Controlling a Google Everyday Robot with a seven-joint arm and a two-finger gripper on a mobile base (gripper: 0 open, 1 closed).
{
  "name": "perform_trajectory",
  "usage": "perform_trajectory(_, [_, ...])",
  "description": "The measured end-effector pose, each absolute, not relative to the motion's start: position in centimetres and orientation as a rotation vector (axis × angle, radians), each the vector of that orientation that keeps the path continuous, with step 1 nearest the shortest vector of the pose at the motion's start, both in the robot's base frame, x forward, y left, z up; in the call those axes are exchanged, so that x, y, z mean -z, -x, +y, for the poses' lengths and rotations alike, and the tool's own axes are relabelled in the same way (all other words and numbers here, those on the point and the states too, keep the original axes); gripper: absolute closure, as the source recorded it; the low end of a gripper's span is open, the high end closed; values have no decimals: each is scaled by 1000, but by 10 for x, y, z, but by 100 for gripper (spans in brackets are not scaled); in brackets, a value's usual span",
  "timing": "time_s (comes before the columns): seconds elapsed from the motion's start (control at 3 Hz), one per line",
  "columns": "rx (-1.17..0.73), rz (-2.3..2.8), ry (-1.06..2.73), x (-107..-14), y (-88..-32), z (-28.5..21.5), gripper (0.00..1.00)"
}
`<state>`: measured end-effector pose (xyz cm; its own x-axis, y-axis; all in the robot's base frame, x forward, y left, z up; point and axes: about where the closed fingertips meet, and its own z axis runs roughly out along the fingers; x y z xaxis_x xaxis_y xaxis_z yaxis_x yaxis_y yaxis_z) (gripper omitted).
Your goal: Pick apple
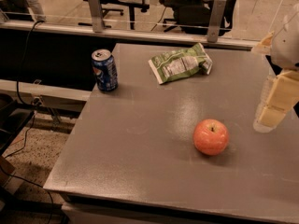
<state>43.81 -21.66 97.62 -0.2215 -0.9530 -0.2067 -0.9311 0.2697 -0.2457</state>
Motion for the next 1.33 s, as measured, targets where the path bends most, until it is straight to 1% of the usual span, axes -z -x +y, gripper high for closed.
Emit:
perform_trajectory(0.33, [99, 2232, 1724, -976, -438, -217, 0])
perform_trajectory(0.67, [58, 2191, 1757, -973, -436, -205, 0])
perform_trajectory(1.33, [-88, 2076, 1862, -935, -418, -170, 0])
